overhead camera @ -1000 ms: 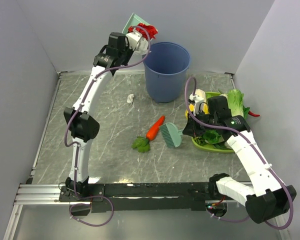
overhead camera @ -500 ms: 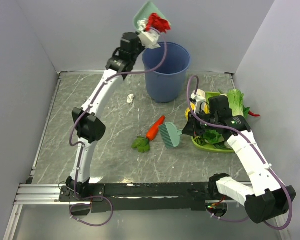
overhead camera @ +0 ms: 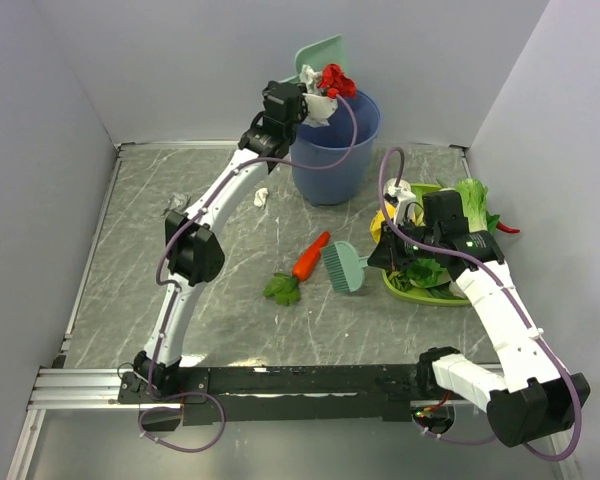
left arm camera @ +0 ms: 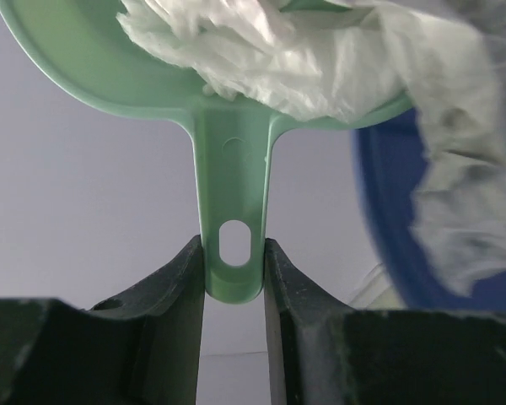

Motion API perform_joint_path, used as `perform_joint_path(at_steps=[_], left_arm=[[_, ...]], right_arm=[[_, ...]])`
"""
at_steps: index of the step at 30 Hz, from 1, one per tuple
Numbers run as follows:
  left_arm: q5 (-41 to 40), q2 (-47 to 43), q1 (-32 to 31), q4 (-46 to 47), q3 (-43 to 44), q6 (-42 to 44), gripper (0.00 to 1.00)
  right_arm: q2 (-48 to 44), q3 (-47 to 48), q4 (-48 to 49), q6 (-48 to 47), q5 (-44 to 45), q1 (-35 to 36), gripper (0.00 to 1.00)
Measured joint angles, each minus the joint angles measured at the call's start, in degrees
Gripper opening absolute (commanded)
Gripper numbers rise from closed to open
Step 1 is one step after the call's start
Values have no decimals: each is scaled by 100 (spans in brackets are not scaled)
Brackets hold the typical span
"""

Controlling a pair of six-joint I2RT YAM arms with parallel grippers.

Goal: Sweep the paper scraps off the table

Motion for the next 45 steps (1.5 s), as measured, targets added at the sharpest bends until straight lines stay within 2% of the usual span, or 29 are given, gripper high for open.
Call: perform_joint_path(at_steps=[3,7,14,19,27,30,33,38,42,45], left_arm=[[-39,-26,103,396,-166,608,1],[-4,-350,166,1248,-896,1589,1],[85,-387,155,2245,-938,2708,1],[96,-522,157,2389,-949,2726,1],[-146,-1088,212,2262,-1270,1862,1],[-306,-1360,286,1563,-1202,1097,1],[-361,-1895,481,297,-1329,66,1],[-59,-3574,1270,-1816,-2647,-1733,1],[802,-4376,2942,-3407,-3095,-3062,1],[1279,-4660,4411,-4015,-3641,-3641,1]], right_arm=[[0,0,2,17,-9,-33,0],[0,0,0,35,-26,-44,0],[0,0,2,37,-44,-44,0],[0,0,2,59,-72,-48,0],[9,2,2,81,-125,-48,0],[85,109,-33,74,-162,-48,0],[273,490,-129,-13,-138,28,0],[623,1427,-216,-245,22,619,0],[1095,2232,-149,-527,337,1447,0],[1703,2848,-4,-632,551,1928,0]])
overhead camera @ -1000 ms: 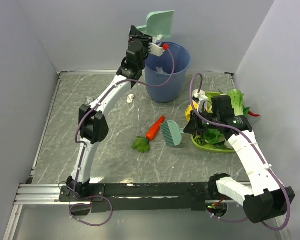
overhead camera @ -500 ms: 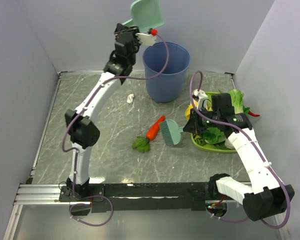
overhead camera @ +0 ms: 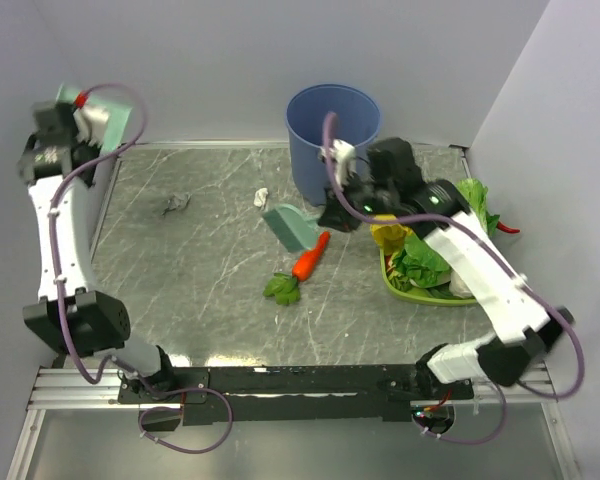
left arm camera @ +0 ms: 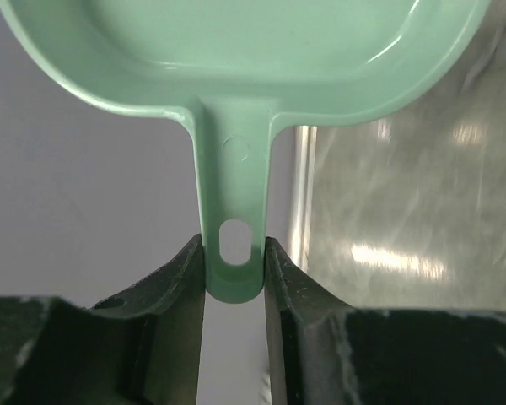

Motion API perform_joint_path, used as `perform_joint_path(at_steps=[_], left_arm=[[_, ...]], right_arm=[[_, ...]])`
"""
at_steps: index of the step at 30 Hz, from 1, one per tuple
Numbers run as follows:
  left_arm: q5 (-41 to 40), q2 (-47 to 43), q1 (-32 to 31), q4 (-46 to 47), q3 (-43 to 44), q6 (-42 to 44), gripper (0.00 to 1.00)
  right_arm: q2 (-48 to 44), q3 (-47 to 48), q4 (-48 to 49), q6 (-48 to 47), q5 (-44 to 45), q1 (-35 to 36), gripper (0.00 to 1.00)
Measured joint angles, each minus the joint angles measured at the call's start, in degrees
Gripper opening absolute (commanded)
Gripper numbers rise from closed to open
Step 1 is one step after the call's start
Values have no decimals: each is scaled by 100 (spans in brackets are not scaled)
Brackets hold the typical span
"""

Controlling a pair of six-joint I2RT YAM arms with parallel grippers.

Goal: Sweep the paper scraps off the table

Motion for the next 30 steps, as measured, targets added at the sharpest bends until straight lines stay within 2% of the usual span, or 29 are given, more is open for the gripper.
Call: perform_joint_path(at_steps=[1,3,5,9,11,16,20,24,28,30], left_arm=[[131,-162,404,-127,-411,-153,1],[313,-531,656,-308,-1147,-293,1],[509,-1016,619,-474,-1886,-393,1],[693,-1875,483,-662,-2669,-551,1],[715,-2251,527,-708,-2920,-656,1],[713,-2758,588,-894,-3388,-809,1],[658,-2844,588,-1228,-3460,-855,1],[527,-2914,588,-1443,-3445,-940,1],[396,-2924,588,-1655,-3274,-1067,1],[380,-2924,588,-1764,-3154,-1156,1]], right_arm=[[262,258,81,48,48,109,0],[960,1014,153,249,168,212,0],[1814,2072,243,520,271,313,0],[3687,4463,841,1167,498,509,0],[4277,4922,1397,1408,605,658,0],[4872,4586,2577,1561,1060,1080,0],[5545,4804,3429,1001,1473,1344,0],[5893,4601,4247,-341,1740,1425,0],[5851,3687,5018,-2074,1569,1416,0],[5855,3353,5071,-2850,1421,1416,0]])
